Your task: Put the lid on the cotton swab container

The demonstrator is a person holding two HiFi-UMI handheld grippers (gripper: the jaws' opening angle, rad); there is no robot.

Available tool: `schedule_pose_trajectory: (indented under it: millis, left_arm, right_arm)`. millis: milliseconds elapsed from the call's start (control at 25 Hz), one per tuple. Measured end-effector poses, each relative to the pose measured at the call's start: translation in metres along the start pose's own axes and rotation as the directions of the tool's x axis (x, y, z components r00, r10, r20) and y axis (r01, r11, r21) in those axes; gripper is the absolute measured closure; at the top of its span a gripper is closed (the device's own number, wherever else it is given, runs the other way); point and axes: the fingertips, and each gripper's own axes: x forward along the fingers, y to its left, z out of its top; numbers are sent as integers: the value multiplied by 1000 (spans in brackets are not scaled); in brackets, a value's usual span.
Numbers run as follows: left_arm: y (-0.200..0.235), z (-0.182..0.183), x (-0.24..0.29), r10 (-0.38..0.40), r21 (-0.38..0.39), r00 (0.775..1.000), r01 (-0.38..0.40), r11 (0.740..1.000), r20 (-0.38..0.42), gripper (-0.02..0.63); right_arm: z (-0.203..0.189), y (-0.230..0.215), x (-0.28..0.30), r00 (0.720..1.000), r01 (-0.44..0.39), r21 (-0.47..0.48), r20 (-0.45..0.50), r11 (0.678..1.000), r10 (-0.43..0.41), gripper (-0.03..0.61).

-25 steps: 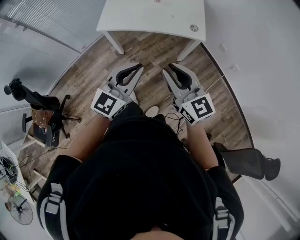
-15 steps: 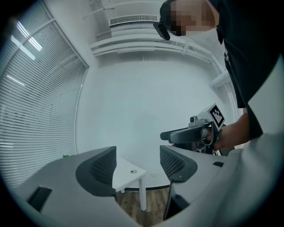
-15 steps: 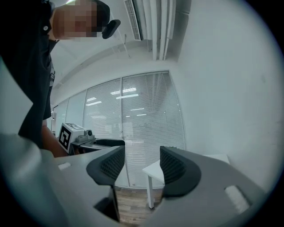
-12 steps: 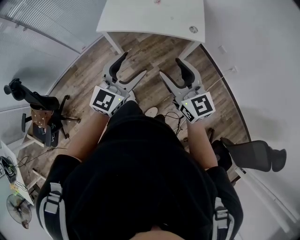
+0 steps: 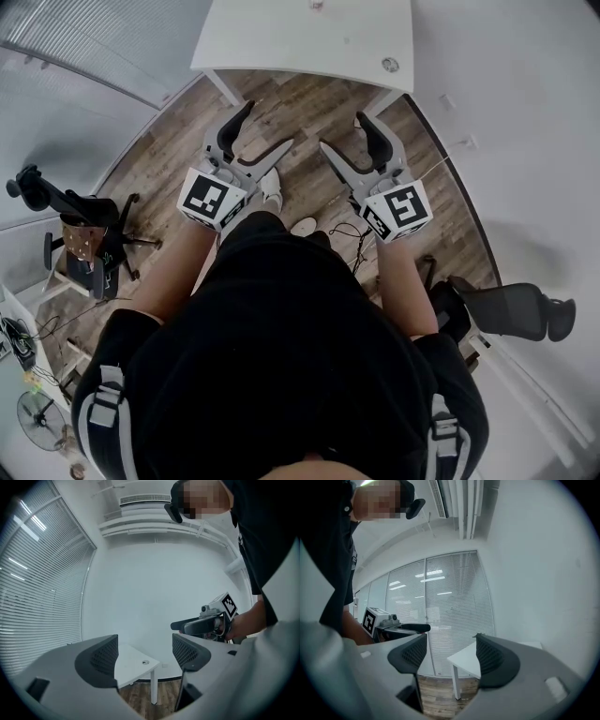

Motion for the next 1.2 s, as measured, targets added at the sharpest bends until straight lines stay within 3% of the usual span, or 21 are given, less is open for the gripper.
schedule_pose_trajectory:
  millis: [520, 1200]
  left_arm:
    - [96, 2, 53, -21, -18, 1000, 21, 1000, -4, 270]
    - [204, -6, 108, -126, -55, 992, 127, 990, 13, 270]
  right_arm:
    - [15, -56, 91, 999, 37, 16, -11, 999, -37, 252]
    - [8, -108, 193, 990, 138, 22, -40, 990, -137, 252]
